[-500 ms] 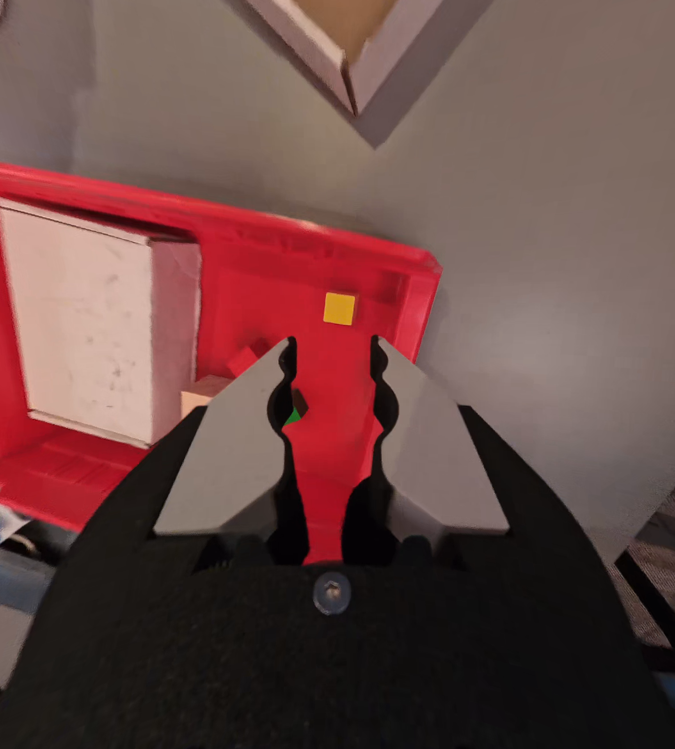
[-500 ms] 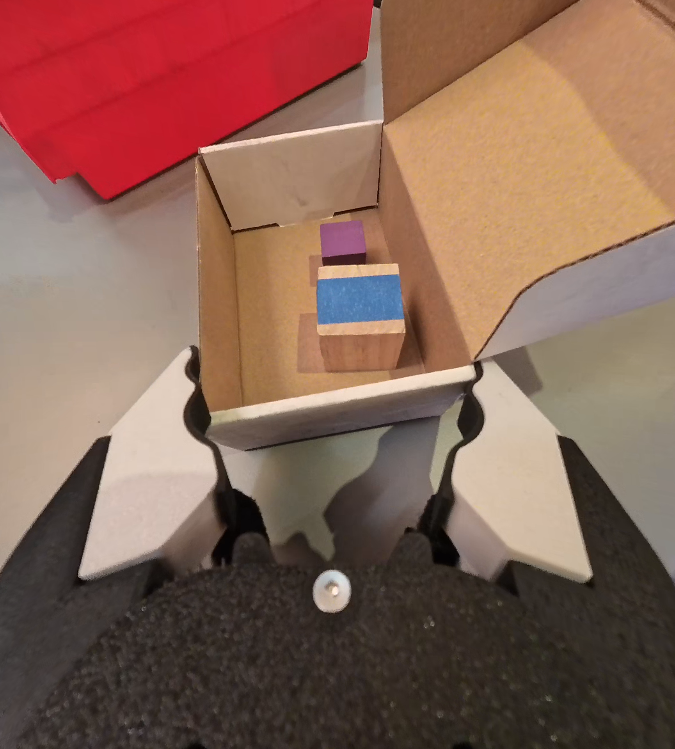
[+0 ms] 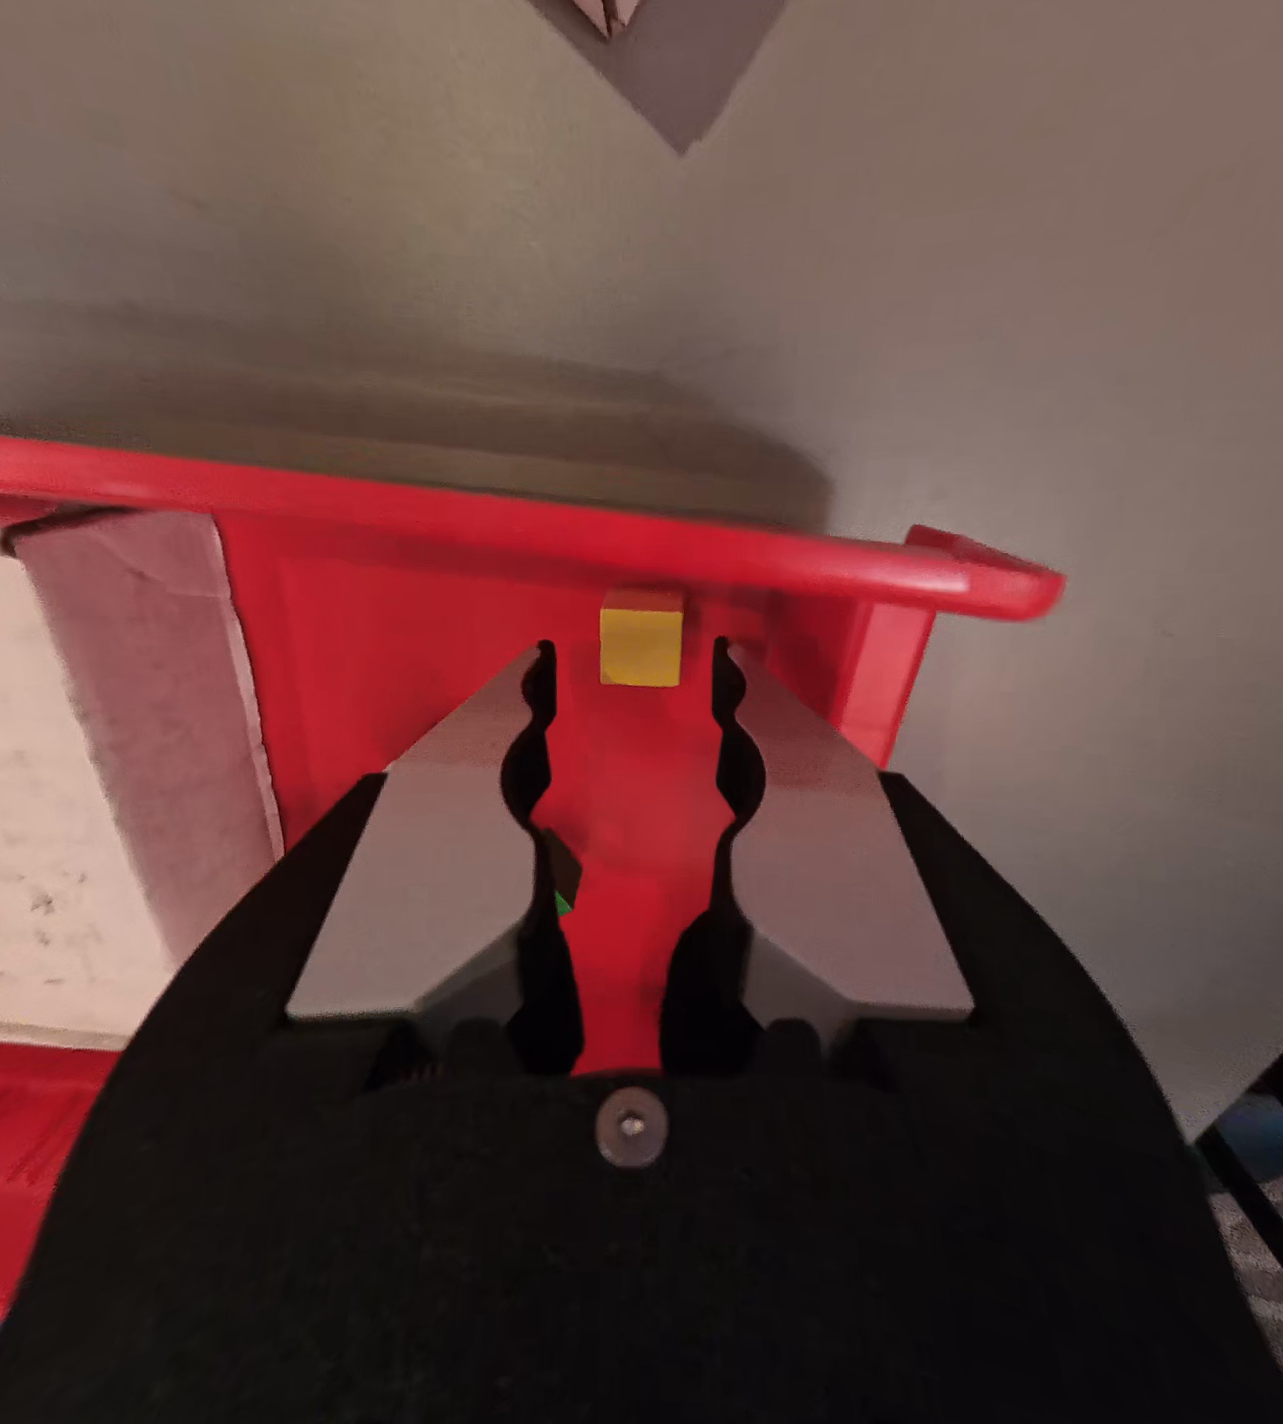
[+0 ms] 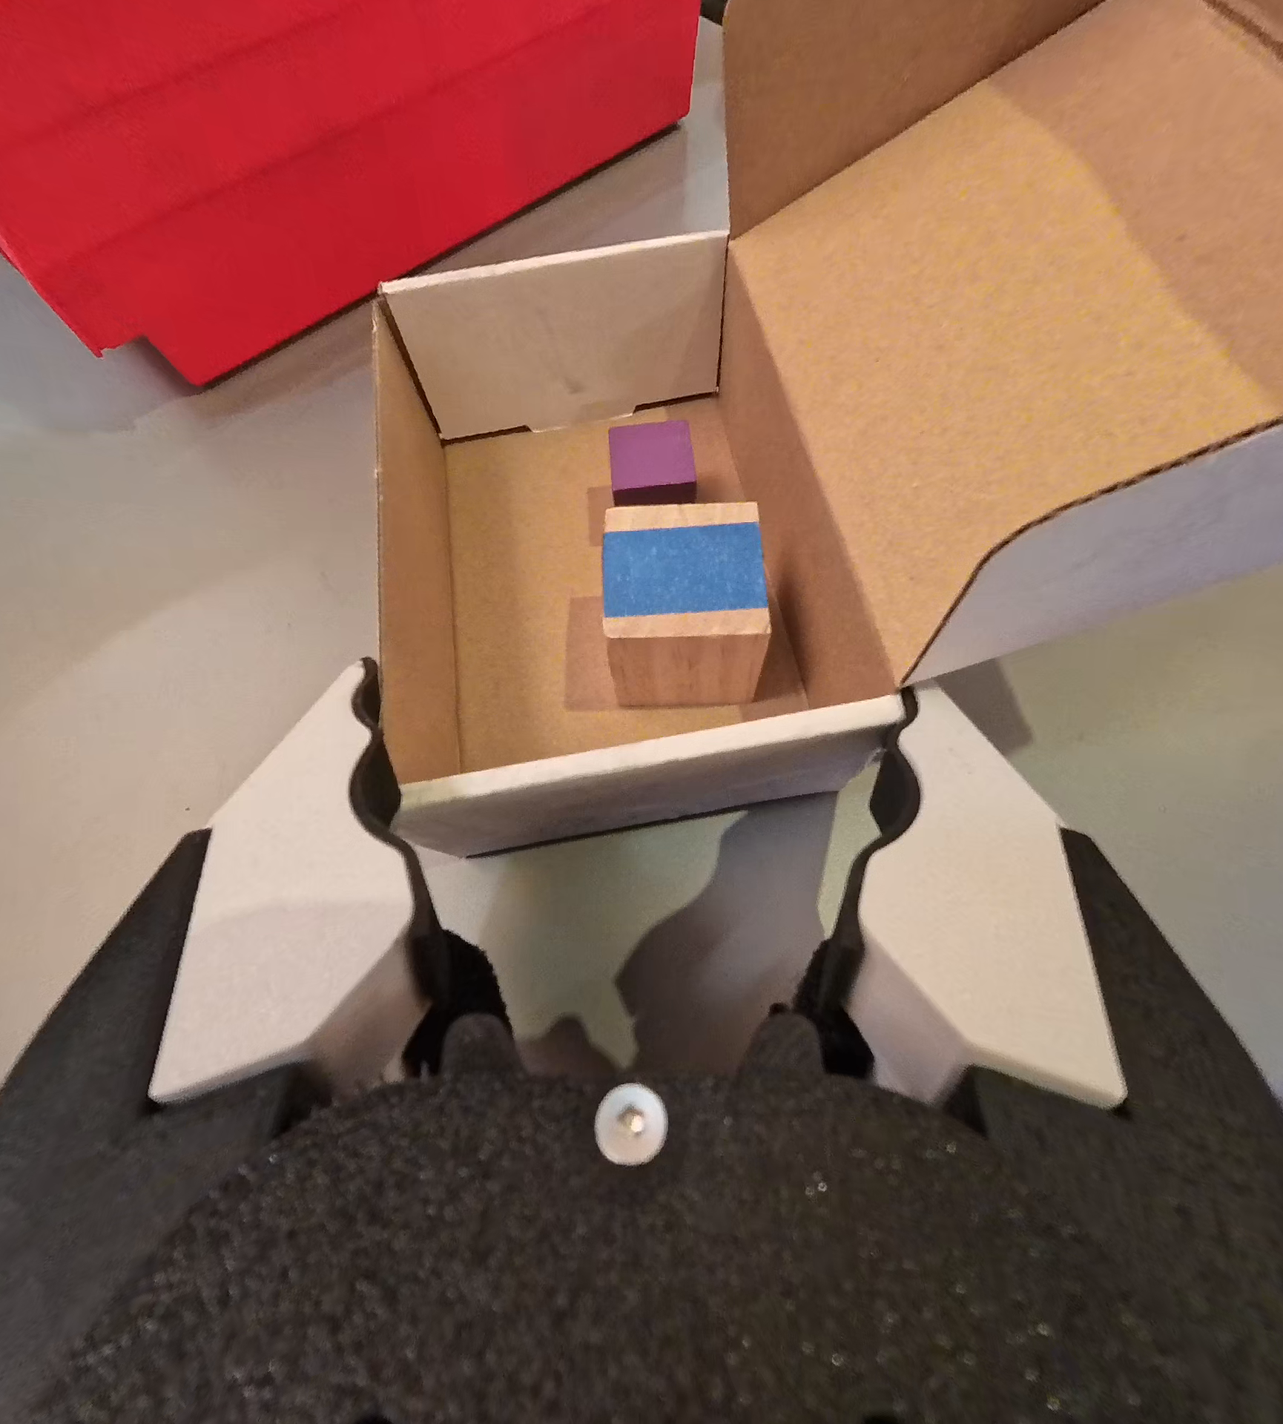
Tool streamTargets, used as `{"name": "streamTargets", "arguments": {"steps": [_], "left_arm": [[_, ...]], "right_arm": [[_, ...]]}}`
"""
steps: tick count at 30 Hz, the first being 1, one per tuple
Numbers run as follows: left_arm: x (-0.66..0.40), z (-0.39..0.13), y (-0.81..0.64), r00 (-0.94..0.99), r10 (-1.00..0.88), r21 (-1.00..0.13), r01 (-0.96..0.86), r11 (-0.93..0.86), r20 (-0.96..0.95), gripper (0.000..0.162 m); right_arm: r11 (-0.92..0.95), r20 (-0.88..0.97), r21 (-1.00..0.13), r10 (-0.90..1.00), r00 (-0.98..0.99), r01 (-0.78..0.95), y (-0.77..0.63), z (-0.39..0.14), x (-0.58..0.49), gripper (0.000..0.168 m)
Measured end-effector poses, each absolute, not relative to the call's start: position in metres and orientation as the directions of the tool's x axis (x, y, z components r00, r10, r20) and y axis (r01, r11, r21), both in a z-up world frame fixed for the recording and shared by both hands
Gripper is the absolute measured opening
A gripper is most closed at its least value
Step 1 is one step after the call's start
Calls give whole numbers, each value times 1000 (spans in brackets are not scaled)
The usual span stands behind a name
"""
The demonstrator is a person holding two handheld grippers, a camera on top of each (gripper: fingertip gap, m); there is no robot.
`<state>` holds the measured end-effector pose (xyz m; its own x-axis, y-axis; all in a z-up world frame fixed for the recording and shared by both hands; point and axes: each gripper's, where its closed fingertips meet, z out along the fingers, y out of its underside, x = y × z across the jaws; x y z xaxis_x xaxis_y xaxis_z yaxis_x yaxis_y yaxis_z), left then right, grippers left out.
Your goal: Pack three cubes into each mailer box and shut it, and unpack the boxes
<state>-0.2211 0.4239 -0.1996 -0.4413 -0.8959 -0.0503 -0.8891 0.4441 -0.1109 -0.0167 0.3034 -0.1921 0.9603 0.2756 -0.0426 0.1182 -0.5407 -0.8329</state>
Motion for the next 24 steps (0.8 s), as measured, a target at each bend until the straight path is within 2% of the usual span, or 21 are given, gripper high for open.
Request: {"name": "streamTargets", "arguments": {"steps": [1,3,7,12,18,21,24], "left_arm": [[-222,-204,425,-444,-895,-97,-889,447,-52,37],[-223,-210,426,-440,-897,-78,-894,442,-47,21],[-219,-197,428,-418,-906,-127,-897,423,-63,18],[-214,-140,433,-397,-908,-207,-885,417,-132,19],[-167,-68,401,-418,-895,-364,-818,445,-154,19],[-132,-72,367,-481,-869,-385,-786,484,-112,18],[-103,-104,345,-573,-814,-307,-762,571,-94,18]], "right_arm": [[-540,-43,-833,276,960,118,303,-192,-17,126],[-540,-43,-833,276,960,118,303,-192,-17,126],[-539,-44,-834,276,960,117,303,-192,-17,126],[-539,-47,-834,277,960,115,303,-192,-17,126],[-540,-47,-833,279,959,117,303,-192,-17,126],[-543,-47,-832,280,959,117,303,-192,-17,126],[-543,-45,-831,280,959,119,303,-192,-17,126]]}}
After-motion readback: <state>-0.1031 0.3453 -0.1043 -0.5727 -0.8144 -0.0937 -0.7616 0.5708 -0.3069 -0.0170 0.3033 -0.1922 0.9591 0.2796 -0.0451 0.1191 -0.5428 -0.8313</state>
